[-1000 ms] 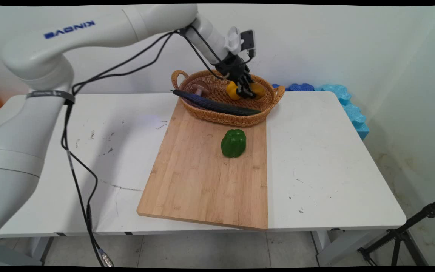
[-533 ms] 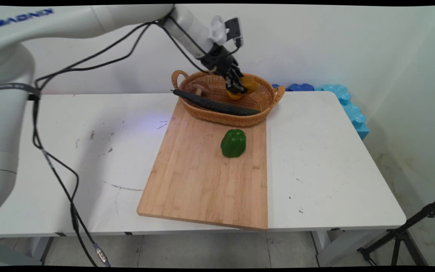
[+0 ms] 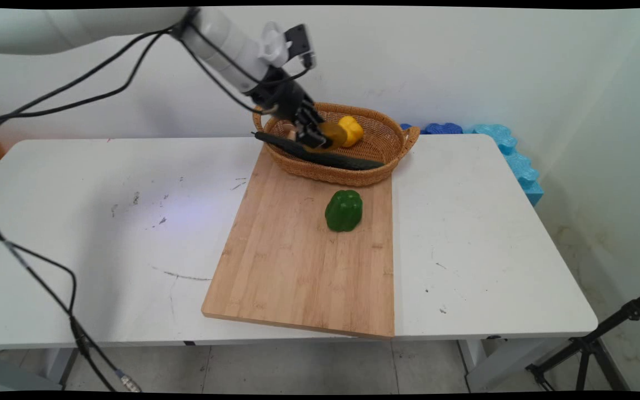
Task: Place the picked object on the cutting board
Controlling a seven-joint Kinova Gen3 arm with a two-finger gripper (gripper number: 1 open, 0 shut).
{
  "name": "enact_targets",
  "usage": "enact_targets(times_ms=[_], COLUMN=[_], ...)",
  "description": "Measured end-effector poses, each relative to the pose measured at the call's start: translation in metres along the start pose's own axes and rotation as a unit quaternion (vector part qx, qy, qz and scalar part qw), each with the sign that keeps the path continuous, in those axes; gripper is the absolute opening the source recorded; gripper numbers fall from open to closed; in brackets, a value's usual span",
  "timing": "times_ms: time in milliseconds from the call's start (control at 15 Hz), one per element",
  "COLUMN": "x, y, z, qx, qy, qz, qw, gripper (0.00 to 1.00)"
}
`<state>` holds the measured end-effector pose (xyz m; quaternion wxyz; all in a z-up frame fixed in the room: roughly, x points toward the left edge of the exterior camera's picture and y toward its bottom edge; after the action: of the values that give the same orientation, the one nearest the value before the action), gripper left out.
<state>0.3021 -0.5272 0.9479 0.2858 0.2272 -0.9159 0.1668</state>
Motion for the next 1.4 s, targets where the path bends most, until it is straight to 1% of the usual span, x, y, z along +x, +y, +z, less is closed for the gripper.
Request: enact_targets(times_ms=[267, 600, 1000, 1400], x=[-0.031, -0.065, -0.1, -0.119], y=[0.019, 0.037, 0.053, 0.063], z=[-0.02, -0.027, -0.011, 0.011], qx=[-0.005, -0.01, -0.018, -0.029], qy=[-0.01, -0.022, -0.032, -0.031], qz=[-0.038, -0.077, -0.115, -0.128], qw=[0.9992, 0.9967, 0.9927, 0.9909], gripper=[0.0, 0.0, 0.0, 0.0])
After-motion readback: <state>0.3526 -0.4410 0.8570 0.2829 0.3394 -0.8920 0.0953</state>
